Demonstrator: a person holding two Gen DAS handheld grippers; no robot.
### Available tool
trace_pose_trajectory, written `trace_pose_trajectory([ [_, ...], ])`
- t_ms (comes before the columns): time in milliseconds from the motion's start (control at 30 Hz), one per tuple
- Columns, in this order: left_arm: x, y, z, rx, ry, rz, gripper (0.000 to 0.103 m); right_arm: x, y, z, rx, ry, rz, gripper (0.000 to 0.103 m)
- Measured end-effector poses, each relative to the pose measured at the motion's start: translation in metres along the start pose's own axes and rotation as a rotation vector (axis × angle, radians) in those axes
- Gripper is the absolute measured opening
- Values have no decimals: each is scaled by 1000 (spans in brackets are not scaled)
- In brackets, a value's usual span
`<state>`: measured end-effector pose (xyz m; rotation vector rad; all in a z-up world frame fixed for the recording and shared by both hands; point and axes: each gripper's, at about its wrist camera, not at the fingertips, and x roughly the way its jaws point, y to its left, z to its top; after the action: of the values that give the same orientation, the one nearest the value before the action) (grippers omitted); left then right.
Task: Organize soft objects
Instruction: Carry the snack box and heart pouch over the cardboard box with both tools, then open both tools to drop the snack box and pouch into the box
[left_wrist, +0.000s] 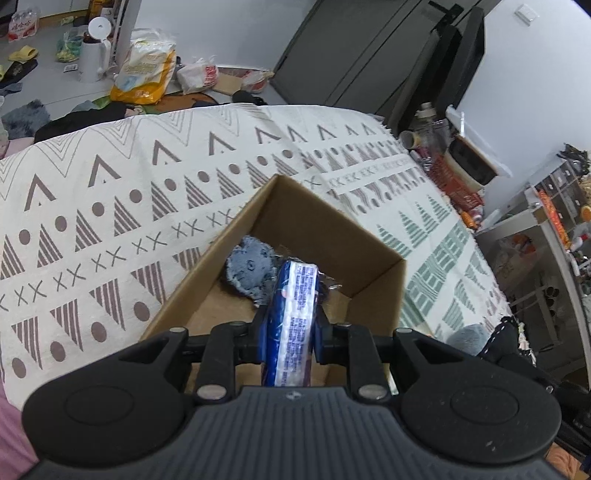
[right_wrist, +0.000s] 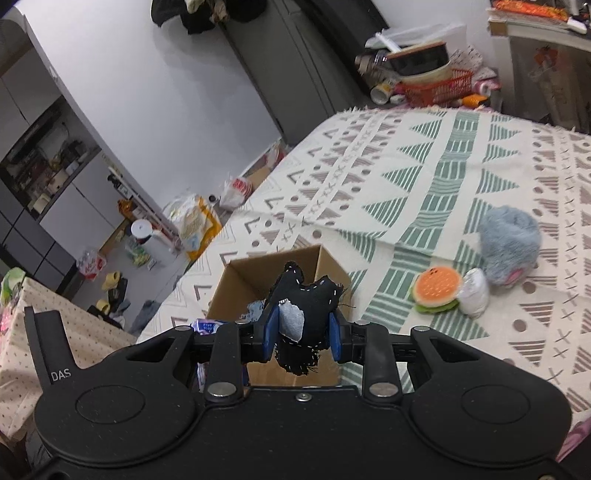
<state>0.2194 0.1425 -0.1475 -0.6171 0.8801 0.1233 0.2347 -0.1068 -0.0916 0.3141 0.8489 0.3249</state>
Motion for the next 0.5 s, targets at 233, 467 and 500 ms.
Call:
trace_pose_trajectory([
  [233,3,7,3,-16,-18,35,36,18,9,-1,-11,32,14,28],
  [467,-2,6,2,2,-37,49,39,31,16,-3,-10,50,34,28],
  [500,-3,6,3,-2,-35,52,40,32,17,-4,-11,50,32,28],
])
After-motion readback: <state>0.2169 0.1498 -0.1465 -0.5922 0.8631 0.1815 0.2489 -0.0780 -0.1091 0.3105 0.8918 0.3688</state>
